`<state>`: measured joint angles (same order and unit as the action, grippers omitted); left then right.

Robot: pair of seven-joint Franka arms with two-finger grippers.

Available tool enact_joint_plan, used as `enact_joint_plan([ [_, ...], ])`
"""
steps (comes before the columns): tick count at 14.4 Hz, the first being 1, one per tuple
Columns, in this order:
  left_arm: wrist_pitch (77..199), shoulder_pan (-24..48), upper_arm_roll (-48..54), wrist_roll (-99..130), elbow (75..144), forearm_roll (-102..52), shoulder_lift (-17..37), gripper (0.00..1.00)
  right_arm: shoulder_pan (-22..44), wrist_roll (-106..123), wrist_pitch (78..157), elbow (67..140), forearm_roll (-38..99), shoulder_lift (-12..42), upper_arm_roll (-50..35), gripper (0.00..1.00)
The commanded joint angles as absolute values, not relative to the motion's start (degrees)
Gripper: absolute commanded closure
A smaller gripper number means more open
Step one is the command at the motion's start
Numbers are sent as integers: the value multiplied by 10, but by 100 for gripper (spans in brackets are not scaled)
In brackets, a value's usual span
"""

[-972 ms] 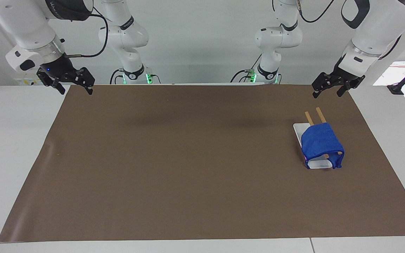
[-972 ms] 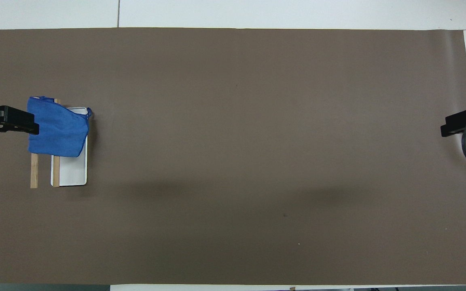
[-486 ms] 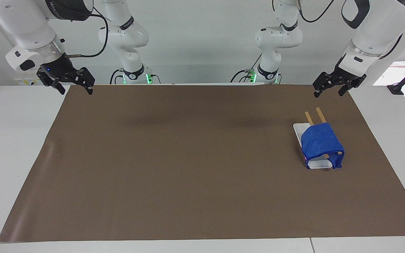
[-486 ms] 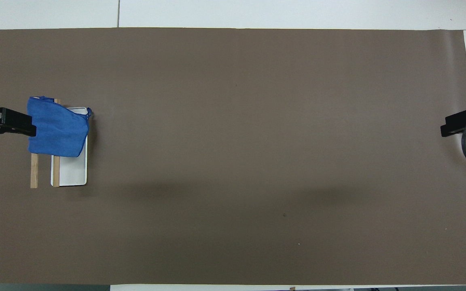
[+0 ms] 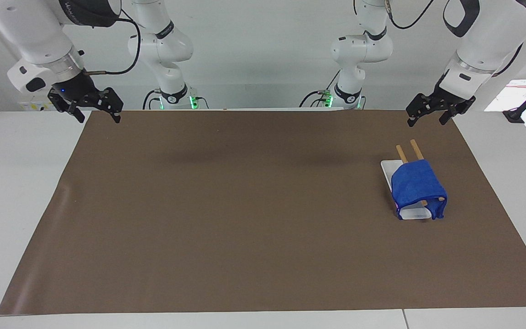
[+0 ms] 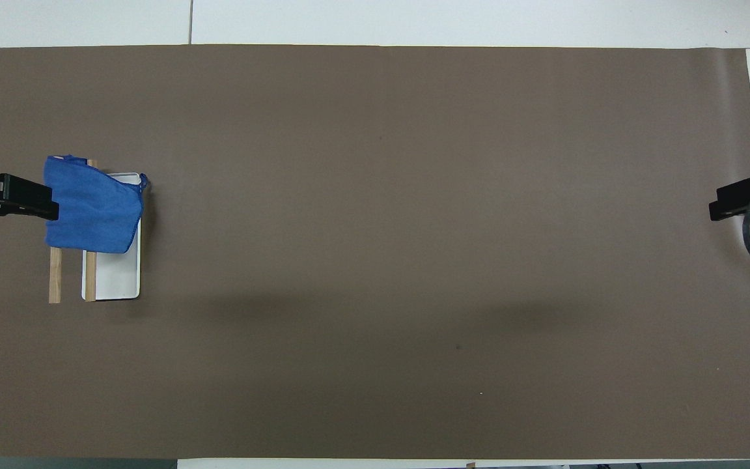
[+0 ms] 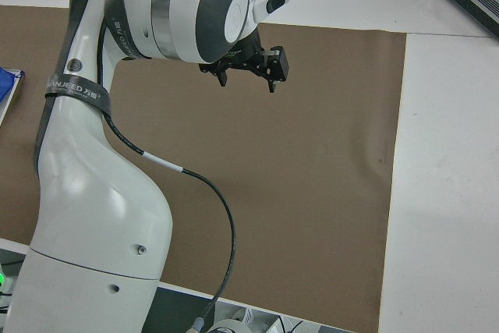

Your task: Right arm passes towel to left arm to hang

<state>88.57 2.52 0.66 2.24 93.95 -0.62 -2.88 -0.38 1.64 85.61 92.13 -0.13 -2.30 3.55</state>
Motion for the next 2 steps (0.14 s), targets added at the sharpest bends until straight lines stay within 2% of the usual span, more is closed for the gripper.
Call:
enact_joint_plan([
  [1, 883, 26, 6, 16, 944, 7, -38, 0, -11, 31, 856, 933, 11, -33, 32, 0],
  [2, 882, 26, 6, 16, 943, 7, -38, 0, -11, 31, 857, 933, 11, -33, 32, 0],
])
